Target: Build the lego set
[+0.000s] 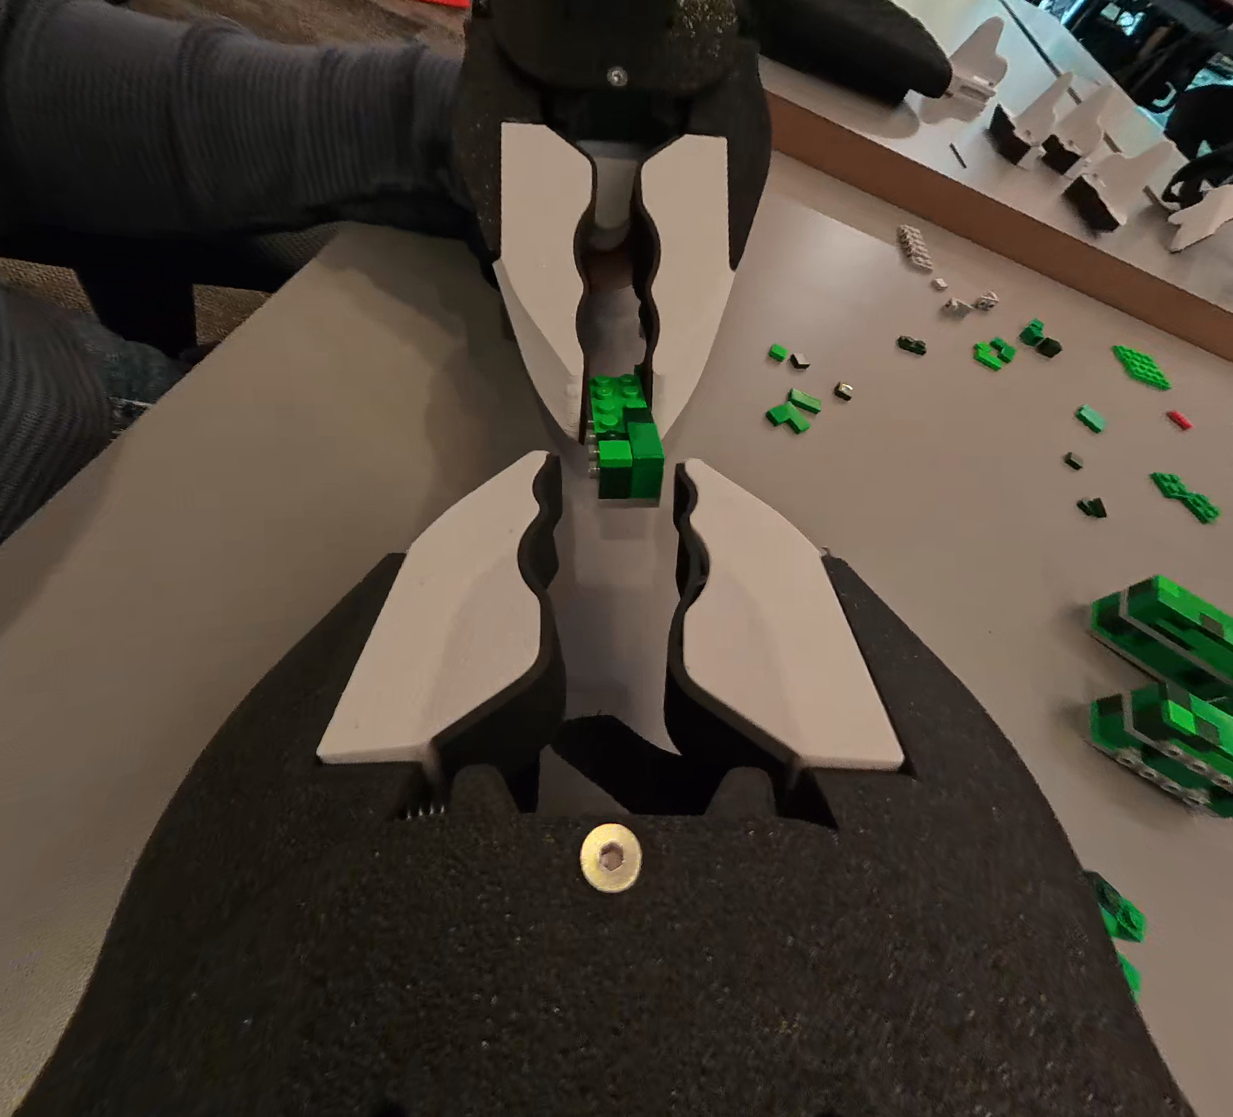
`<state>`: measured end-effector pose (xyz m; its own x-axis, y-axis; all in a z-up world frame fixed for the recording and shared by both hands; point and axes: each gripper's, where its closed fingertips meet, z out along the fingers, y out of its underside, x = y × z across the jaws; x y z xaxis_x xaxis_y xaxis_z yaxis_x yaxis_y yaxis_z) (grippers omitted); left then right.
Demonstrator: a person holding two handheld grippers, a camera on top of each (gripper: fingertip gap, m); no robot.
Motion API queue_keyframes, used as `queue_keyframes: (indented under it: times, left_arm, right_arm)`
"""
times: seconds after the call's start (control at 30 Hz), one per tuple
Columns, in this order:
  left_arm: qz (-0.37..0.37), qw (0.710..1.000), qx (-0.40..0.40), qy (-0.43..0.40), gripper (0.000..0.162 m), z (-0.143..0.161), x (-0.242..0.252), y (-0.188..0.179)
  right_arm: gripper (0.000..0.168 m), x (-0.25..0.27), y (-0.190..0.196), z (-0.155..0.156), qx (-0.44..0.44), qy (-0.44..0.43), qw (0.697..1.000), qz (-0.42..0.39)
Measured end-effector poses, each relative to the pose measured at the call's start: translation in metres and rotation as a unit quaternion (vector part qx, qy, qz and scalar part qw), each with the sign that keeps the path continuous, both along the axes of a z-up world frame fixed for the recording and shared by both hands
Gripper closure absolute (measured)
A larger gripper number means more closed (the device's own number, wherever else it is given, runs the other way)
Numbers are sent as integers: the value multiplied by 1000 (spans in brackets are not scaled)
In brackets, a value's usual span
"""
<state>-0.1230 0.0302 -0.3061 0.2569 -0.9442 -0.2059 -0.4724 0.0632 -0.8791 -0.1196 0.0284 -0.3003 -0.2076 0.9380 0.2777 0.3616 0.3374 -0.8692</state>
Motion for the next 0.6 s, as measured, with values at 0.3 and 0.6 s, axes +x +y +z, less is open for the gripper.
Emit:
queue_keyframes:
  times: [0.3,0.6]
  left_arm:
    - [25,998,52,-25,126,13,1,8]
    - [118,976,12,-184,100,57,-13,30]
  right_arm:
    - [152,1,8,16,-79,43,996,-19]
    - [152,14,27,73,-255,247,935,-18]
